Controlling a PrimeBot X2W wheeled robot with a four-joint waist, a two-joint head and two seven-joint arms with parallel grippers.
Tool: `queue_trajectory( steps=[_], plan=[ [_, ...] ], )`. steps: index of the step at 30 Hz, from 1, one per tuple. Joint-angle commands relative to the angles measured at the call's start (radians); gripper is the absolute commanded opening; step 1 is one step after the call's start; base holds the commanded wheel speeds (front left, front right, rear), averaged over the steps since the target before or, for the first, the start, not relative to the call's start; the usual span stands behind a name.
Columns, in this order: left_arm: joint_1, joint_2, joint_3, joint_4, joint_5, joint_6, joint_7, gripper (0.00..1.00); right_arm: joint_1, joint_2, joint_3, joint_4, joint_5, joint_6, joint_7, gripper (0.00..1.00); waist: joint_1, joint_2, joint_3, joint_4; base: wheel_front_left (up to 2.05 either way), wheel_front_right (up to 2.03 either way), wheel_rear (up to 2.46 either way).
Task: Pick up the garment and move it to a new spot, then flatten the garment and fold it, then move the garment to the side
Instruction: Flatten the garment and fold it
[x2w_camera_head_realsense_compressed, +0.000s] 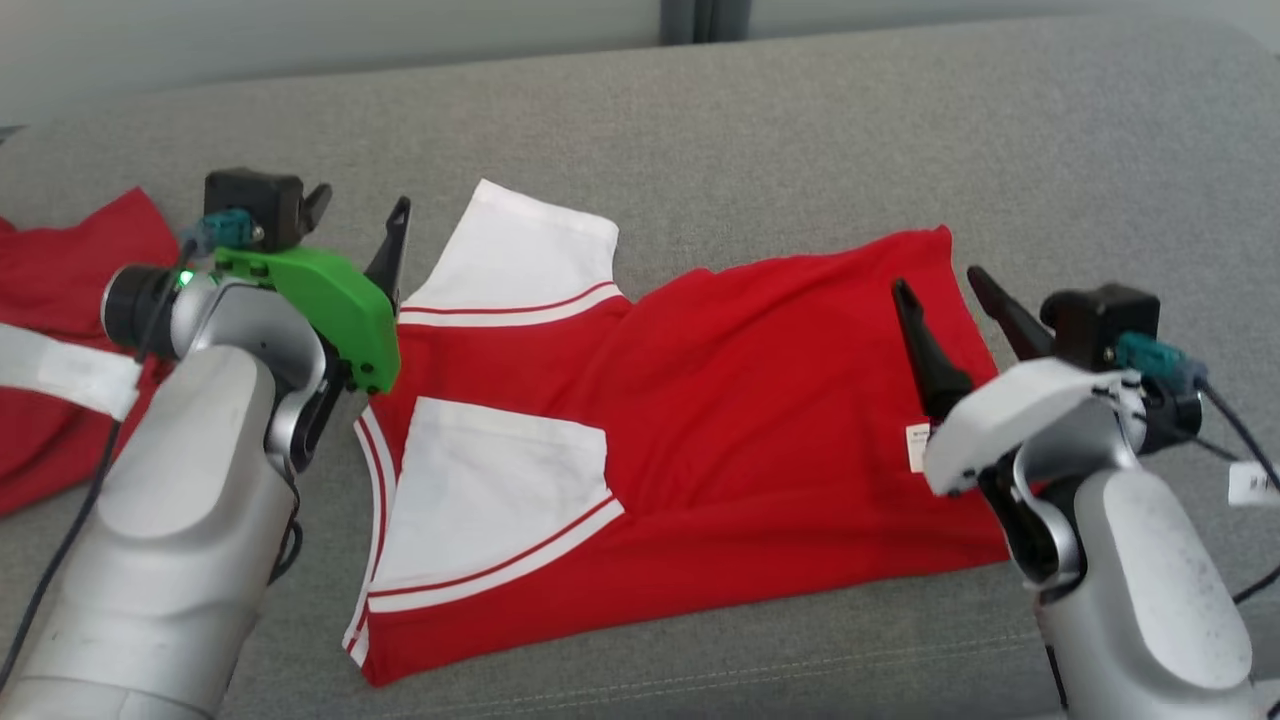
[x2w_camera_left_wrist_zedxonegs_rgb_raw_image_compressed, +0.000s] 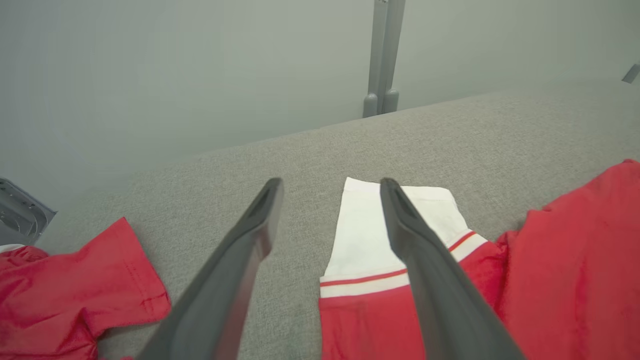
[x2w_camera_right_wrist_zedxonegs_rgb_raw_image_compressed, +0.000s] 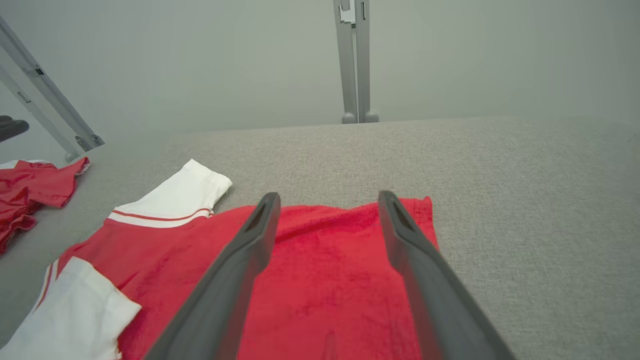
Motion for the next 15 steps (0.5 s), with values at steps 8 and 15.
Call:
queue_trajectory(
  steps=[8, 15],
  plan=[
    [-0.206, -0.046, -0.013, 0.158, 0.019, 0.020, 0.068, 1.00, -0.282, -0.002, -0.082, 0.062, -0.074, 0.000, 0.314, 1.00, 0.0000, -0.0001, 0.257, -0.093, 0.00, 0.00, 0.00],
    [-0.313, -0.068, -0.018, 0.257, 0.018, 0.031, 0.116, 1.00, -0.407, -0.003, -0.088, 0.054, -0.140, 0.000, 0.478, 1.00, 0.0000, -0.0001, 0.308, -0.094, 0.00, 0.00, 0.00]
  ],
)
